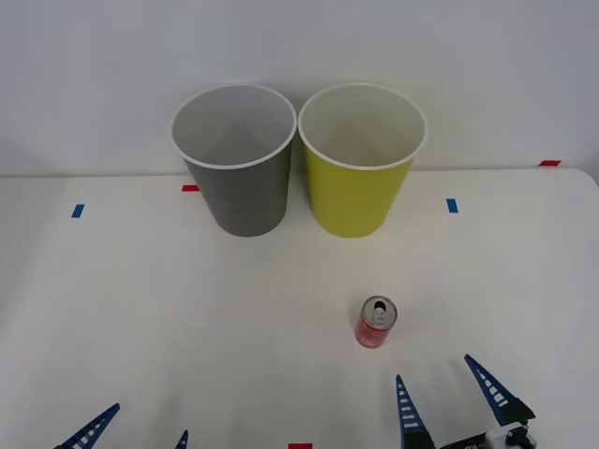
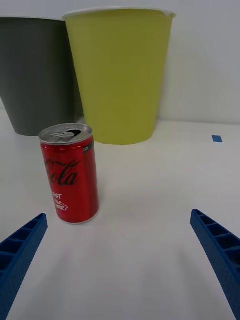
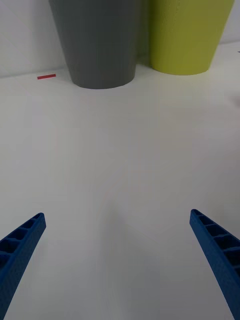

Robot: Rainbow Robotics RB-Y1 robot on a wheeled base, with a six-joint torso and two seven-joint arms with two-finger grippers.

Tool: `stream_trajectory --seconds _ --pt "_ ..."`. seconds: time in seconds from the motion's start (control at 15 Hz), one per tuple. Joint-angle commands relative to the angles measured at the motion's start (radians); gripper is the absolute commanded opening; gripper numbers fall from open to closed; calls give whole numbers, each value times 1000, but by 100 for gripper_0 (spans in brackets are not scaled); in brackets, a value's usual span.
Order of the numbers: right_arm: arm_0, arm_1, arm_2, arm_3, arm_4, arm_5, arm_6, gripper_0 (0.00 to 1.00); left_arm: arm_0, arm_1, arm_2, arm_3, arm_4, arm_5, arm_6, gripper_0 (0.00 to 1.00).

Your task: Put cans in the gray bin and PET bottles in the light green bin.

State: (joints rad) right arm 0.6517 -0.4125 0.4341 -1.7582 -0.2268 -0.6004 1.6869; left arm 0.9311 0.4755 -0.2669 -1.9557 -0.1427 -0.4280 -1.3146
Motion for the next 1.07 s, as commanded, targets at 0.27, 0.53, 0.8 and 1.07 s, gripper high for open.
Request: stream_trajectory --seconds 0.27,0.53,0.8,1.07 --pt "-122 11 31 42 -2 42 -4 100 0 0 0 0 0 0 0 100" --pt "-165 15 45 42 -6 79 -6 100 0 0 0 0 0 0 0 100" --pt "-202 24 54 42 -13 129 -10 100 0 0 0 0 0 0 0 100" --pt "-244 34 64 42 -17 174 -13 100 0 0 0 0 0 0 0 100"
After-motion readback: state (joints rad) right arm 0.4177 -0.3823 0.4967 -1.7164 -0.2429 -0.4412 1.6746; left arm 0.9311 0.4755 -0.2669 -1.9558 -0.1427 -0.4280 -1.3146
